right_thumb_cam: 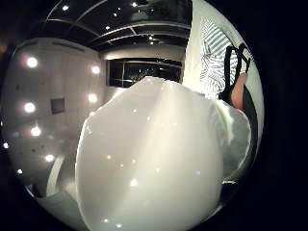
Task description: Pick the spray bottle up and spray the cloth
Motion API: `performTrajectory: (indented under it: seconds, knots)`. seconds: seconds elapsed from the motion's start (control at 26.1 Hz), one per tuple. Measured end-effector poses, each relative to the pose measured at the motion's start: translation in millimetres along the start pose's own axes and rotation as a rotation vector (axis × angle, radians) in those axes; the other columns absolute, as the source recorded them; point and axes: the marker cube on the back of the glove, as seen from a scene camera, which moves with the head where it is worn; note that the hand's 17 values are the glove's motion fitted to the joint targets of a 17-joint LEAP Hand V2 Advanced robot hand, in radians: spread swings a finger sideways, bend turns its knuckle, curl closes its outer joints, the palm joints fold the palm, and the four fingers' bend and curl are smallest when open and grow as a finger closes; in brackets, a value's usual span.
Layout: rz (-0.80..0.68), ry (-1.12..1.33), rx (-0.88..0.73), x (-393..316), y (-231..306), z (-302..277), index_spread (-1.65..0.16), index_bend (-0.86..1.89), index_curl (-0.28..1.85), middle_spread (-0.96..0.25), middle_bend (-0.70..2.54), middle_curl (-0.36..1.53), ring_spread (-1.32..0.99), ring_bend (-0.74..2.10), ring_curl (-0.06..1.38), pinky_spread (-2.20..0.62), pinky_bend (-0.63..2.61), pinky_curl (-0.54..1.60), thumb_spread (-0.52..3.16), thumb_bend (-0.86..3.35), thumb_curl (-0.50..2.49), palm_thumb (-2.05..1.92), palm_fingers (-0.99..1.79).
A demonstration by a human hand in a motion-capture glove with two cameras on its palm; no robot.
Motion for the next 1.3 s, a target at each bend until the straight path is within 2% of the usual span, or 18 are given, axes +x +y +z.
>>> performTrajectory:
  seconds: [0.42,0.88,1.11,1.3]
  knots:
    - [-0.001,0.09,0.063,-12.2,-33.7,29.0,-0.22,0.38,0.46,-0.14,0.46,0.44,-0.19,0.39,0.36,-0.19,0.33,0.35,0.51,-0.03,0.55,0.96,1.37]
    - [-0.026,0.563,-0.26,-102.6,-124.6,66.6,-0.22,0.43,0.5,-0.15,0.49,0.46,-0.2,0.43,0.39,-0.27,0.38,0.37,0.38,-0.03,0.62,0.96,1.39]
    - [-0.015,0.782,-0.382,-133.5,-150.9,98.5,-0.22,0.44,0.51,-0.15,0.5,0.47,-0.2,0.43,0.4,-0.28,0.39,0.38,0.33,-0.03,0.64,0.95,1.38]
    - [-0.021,1.014,-0.474,-127.2,-155.7,121.1,-0.22,0.45,0.52,-0.15,0.51,0.47,-0.2,0.44,0.41,-0.28,0.39,0.38,0.3,-0.04,0.66,0.95,1.38]
